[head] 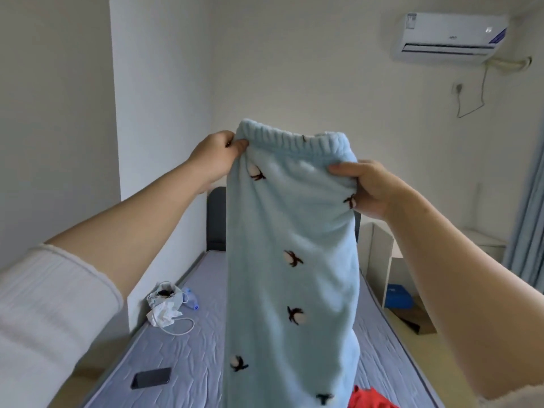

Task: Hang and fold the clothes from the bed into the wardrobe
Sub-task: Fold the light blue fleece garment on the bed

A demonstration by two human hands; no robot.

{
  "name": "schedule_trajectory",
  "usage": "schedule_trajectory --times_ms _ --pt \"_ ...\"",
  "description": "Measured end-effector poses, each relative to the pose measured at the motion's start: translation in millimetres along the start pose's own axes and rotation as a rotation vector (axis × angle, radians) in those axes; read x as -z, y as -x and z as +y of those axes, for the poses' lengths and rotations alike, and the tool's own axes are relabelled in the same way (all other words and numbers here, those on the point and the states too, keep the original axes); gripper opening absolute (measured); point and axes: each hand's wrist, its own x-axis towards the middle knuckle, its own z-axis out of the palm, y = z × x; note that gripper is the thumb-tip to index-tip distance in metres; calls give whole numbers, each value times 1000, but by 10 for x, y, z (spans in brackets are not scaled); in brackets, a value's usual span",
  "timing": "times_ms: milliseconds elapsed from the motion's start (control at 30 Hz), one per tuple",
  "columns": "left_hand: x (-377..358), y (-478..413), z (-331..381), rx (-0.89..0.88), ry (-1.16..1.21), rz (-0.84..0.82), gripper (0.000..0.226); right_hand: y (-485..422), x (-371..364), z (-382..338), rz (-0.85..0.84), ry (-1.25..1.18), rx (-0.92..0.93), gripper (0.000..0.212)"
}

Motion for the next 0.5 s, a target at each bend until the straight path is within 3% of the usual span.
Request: schedule_trajectory --times_ms 67,167,233,367,433,500 --pt "23 31 8 42 134 -27 21 12 -25 15 87 176 -36 14" --pt "45 82 15 126 336 -92 24 -34 -46 -26 208 297 60 20" --pt "57 99 37 166 481 -76 27 -46 -50 -35 154 223 75 26" --pt "101 164 50 230 495 -142 33 -32 -41 4 55 200 -25 34" --pt "182 177 58 256 642 -244 36 -48 -21 -3 23 168 -53 46" --pt "298 192 64 232 749 -446 44 -56 3 -24 -58 92 -68 44"
